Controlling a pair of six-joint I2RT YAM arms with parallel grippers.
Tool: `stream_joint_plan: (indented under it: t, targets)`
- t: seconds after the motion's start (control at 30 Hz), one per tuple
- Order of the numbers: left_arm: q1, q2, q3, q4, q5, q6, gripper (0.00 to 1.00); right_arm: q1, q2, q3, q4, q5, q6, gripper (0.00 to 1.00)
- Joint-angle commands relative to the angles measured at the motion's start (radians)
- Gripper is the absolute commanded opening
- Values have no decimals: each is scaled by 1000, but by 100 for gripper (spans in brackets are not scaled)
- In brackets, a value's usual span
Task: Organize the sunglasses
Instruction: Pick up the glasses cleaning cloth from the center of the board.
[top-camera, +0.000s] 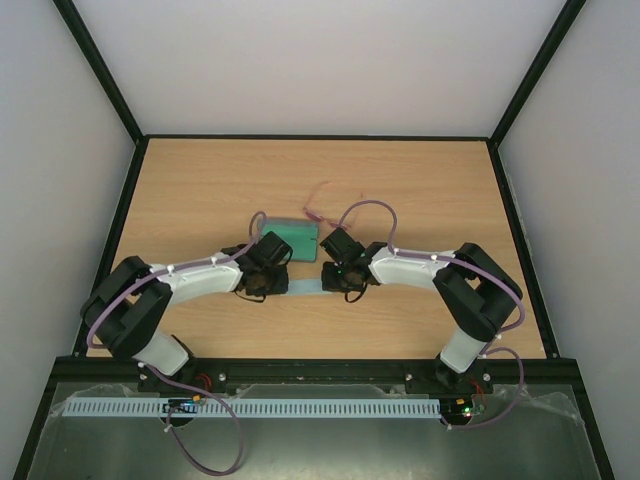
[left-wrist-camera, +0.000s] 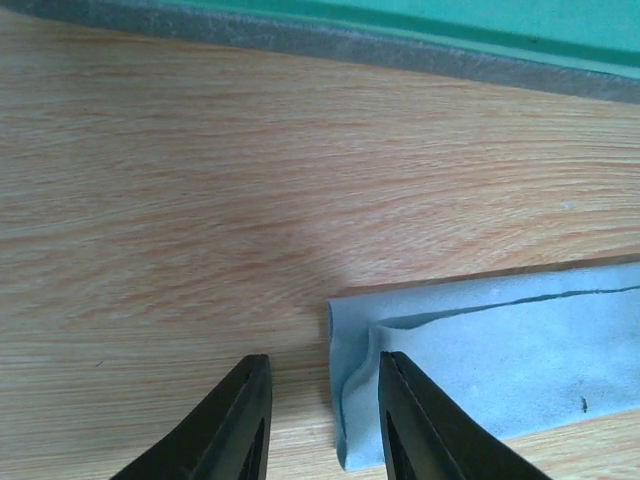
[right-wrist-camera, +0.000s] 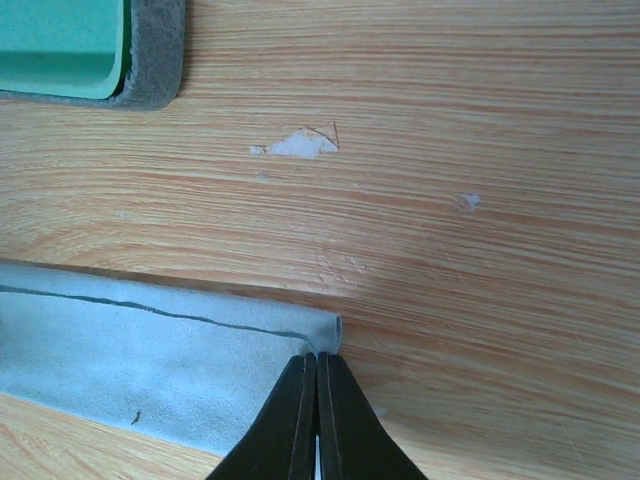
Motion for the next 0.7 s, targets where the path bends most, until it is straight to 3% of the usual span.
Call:
stream_joint_plan:
  t: [0.0, 0.67]
  targets:
    - [-14, 34, 9, -11, -9, -9, 31, -1, 24, -23, -24, -10, 6, 1]
    - [-30, 50, -37, 23, -9, -34, 10, -1, 31, -32, -1, -24, 10, 1]
